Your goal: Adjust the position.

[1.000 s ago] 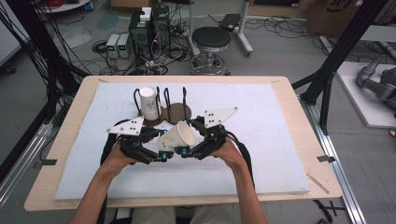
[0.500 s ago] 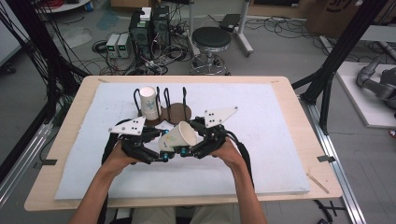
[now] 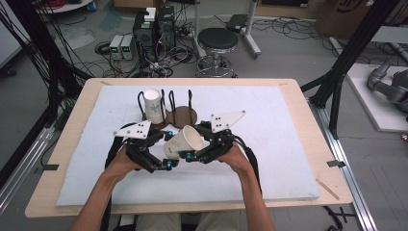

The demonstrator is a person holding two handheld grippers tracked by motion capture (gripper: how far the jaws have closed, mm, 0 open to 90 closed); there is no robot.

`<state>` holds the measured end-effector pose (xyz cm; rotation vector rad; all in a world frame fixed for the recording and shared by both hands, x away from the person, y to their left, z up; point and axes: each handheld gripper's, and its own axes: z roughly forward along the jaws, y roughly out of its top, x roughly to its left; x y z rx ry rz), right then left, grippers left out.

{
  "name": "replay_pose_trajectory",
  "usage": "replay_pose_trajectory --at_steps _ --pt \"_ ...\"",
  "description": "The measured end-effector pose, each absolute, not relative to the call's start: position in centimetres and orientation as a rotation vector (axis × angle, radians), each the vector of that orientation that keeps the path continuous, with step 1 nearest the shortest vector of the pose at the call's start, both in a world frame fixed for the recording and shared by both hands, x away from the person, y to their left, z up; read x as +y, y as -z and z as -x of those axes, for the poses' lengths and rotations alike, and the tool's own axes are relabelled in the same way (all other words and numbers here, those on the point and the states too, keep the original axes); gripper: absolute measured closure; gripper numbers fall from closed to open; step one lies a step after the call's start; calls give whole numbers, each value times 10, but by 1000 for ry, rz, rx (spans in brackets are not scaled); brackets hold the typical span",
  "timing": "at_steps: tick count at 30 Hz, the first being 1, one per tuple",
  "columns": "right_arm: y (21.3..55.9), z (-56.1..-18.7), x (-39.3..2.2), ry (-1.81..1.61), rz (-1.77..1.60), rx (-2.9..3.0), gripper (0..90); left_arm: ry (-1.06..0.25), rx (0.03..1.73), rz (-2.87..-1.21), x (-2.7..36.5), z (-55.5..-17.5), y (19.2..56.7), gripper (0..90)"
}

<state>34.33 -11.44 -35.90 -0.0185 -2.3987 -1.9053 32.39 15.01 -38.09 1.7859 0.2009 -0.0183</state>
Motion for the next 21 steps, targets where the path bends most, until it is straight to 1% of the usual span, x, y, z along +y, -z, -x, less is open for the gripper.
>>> replay_pose_trajectory --at_steps 1,2,3,12,16,21 --pt "359 -343 -114 1905 18 -2399 287 18 201 -1786 150 -324 381 68" --pt "359 -343 -115 1903 23 -2399 287 13 213 -1789 150 -324 381 68" --pt "358 -343 -116 1901 24 -2403 289 15 214 -1789 150 -324 382 17" --pt "357 -343 -118 1900 29 -2414 290 -3 208 -1801 151 -323 381 17" --pt "357 -343 -118 1898 42 -2425 290 -23 235 -1825 153 -323 381 17" --pt "356 -342 -120 1895 73 -2460 289 -95 272 -1876 159 -320 383 17"
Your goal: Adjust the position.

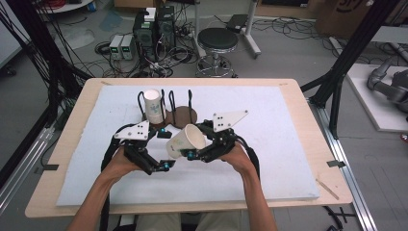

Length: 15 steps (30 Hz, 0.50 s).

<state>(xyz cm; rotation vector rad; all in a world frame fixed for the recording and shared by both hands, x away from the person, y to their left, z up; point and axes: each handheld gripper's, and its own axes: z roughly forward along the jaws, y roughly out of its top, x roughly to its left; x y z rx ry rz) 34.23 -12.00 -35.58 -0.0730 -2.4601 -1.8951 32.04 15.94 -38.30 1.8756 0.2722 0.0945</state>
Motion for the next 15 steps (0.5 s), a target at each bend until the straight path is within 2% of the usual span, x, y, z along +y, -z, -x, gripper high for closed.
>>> replay_pose_trajectory --at_steps 8,15 --pt "356 -343 -121 1830 168 -2565 289 -183 383 -1933 176 -318 392 17" --pt "356 -346 -121 1759 270 -2655 290 -307 503 -1883 195 -316 406 17"
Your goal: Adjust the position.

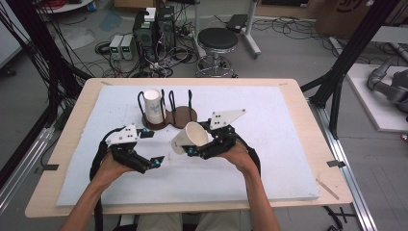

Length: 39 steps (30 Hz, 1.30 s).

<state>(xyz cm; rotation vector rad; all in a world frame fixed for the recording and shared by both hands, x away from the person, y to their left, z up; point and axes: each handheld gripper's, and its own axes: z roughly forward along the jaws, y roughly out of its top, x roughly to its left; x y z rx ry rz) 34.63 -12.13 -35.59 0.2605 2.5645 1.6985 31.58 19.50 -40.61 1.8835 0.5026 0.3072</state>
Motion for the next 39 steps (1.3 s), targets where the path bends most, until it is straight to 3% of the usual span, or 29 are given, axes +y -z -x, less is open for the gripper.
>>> replay_pose_trajectory --at_steps 22,39 --pt "352 -355 -112 -1226 -355 2696 291 -561 795 -1717 244 -299 440 17" --pt "352 -365 -98 -963 -389 2764 292 -629 906 -1643 260 -299 456 17"
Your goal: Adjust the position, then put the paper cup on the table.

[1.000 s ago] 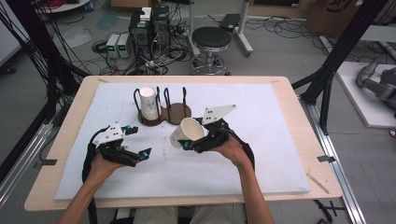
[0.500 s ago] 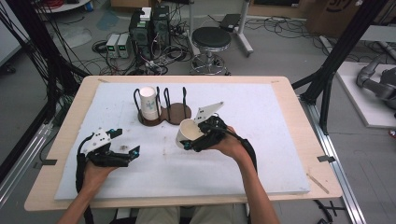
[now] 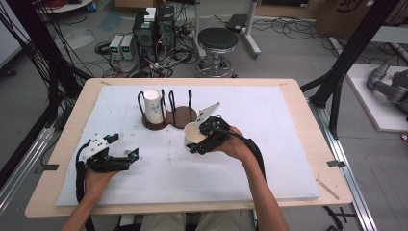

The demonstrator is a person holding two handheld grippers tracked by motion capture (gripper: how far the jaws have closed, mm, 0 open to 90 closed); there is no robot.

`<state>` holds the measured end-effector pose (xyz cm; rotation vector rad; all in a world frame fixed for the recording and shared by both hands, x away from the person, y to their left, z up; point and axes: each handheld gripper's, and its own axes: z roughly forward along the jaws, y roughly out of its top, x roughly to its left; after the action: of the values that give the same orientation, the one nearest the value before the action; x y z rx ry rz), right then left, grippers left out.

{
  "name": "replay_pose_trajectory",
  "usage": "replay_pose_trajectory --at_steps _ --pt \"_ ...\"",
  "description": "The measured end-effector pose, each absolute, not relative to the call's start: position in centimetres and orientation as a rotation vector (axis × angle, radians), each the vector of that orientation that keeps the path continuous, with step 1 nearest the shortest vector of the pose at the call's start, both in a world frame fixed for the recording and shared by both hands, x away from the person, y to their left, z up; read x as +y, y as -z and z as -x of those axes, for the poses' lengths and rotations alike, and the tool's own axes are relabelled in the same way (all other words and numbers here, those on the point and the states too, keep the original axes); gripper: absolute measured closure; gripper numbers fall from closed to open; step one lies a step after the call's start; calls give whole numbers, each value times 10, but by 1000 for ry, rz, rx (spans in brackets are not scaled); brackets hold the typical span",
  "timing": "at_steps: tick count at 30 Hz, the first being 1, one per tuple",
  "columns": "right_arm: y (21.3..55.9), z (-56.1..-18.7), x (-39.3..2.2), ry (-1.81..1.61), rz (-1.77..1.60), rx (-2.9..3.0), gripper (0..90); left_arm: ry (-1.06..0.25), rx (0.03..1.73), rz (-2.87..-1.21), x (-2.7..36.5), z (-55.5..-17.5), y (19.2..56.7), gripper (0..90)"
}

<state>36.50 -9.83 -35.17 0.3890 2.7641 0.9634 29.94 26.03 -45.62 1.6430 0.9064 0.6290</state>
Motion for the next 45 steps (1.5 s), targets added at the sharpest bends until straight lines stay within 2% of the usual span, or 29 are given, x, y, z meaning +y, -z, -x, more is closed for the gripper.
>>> replay_pose_trajectory --at_steps 45 --pt "366 -378 -86 -824 -418 2810 293 -636 918 -1626 265 -300 460 17"
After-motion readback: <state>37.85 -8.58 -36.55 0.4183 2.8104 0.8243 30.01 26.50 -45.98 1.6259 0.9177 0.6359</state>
